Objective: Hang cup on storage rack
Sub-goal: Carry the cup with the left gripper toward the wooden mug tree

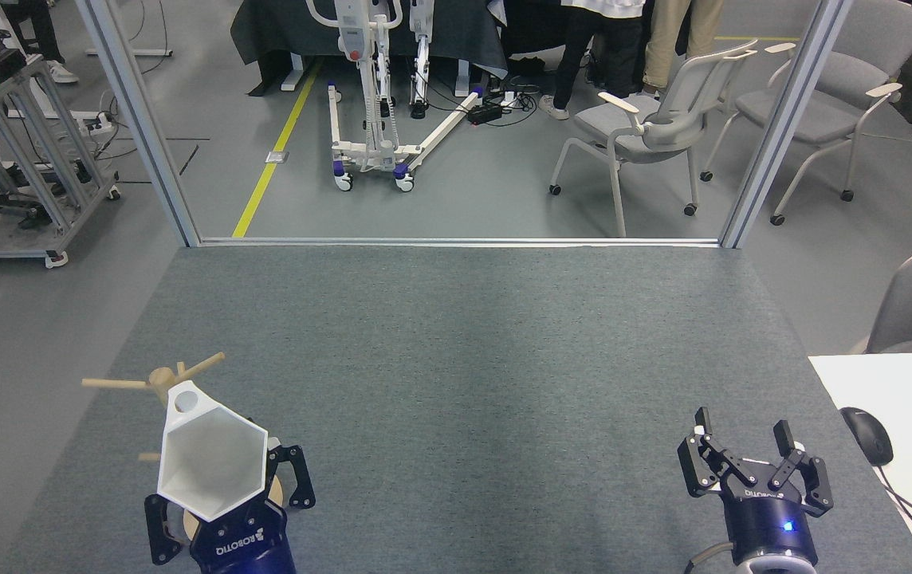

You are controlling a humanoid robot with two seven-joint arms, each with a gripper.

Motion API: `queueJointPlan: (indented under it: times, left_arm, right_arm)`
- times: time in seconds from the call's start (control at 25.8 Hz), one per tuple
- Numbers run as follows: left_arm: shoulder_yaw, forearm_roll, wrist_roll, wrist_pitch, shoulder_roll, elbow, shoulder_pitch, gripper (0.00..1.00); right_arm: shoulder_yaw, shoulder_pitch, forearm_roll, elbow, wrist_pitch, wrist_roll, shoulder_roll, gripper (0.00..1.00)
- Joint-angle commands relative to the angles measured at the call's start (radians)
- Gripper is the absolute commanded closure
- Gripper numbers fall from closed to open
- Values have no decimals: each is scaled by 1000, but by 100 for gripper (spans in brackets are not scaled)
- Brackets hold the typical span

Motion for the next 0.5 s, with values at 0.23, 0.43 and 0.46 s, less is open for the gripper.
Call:
queueJointPlan:
  times: [0.23, 0.43, 0.46]
  left_arm:
    - [11, 20, -2, -6, 16, 0, 4, 100]
    - [7, 20, -2, -123, 16, 1, 10, 100]
    - [5, 20, -2, -144, 16, 1, 11, 100]
  right_arm:
    - [-3, 0, 0, 0, -2, 2, -33, 1]
    - [0, -1, 0, 0, -4, 3, -19, 1]
    - [2, -1, 2, 2, -4, 3, -17, 1]
